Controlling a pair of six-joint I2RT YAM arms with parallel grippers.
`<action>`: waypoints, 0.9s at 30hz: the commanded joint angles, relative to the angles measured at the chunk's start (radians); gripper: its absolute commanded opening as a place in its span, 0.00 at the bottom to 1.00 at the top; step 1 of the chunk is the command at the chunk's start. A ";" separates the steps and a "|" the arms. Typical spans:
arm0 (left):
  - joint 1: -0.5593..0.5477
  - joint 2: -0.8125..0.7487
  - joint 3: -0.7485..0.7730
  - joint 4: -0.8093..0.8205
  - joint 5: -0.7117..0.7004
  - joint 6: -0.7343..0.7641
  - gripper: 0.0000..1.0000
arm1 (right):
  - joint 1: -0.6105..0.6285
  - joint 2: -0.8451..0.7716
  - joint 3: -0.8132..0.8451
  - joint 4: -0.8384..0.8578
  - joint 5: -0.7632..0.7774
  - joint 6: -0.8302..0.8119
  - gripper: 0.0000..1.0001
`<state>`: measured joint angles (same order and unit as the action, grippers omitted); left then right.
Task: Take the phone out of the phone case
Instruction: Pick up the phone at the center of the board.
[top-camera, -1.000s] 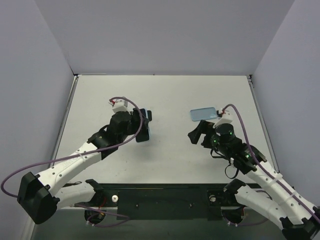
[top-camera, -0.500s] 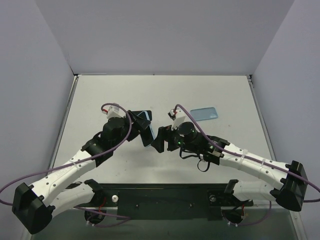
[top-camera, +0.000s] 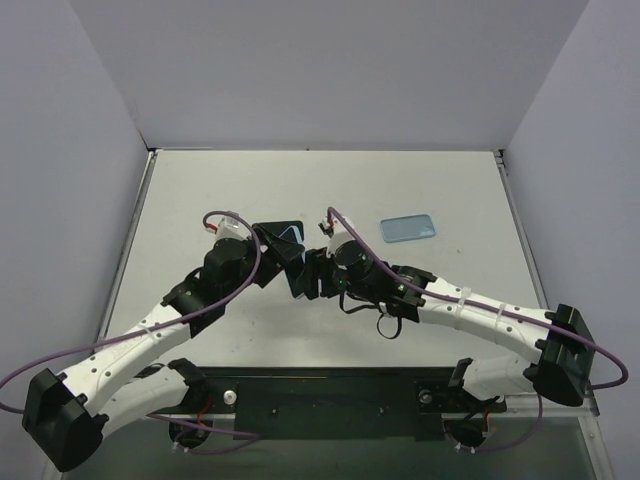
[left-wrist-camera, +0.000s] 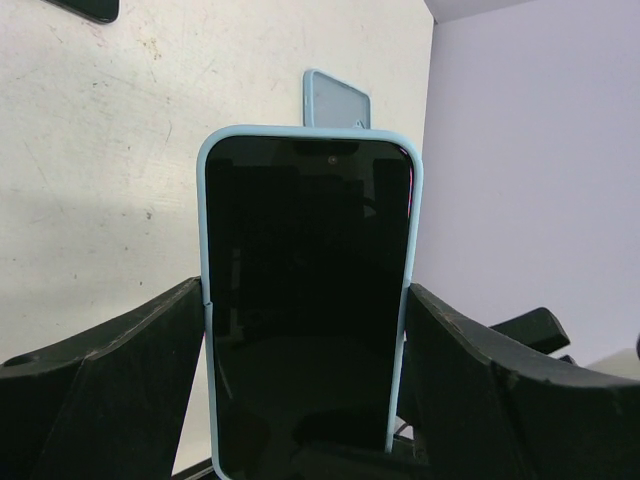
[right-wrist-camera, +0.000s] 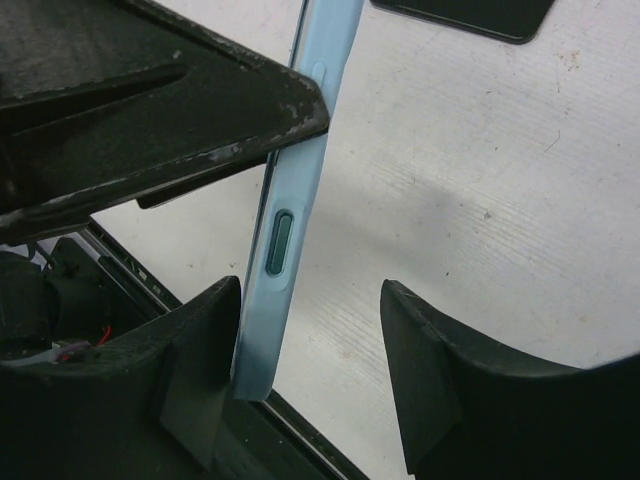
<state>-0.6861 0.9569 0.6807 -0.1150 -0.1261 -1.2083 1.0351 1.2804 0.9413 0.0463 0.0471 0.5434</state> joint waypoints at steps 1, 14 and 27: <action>0.002 -0.053 0.013 0.117 0.019 -0.039 0.00 | 0.005 0.045 0.065 0.033 0.056 -0.014 0.52; 0.003 -0.076 0.026 0.153 0.124 0.031 0.57 | -0.027 0.010 0.007 0.130 0.001 0.027 0.00; 0.020 -0.201 -0.061 0.417 0.246 0.182 0.87 | -0.201 -0.386 -0.305 0.388 -0.282 0.289 0.00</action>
<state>-0.6796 0.7673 0.6357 0.1265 0.0338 -1.0916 0.8478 1.0176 0.6407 0.2684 -0.1360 0.7650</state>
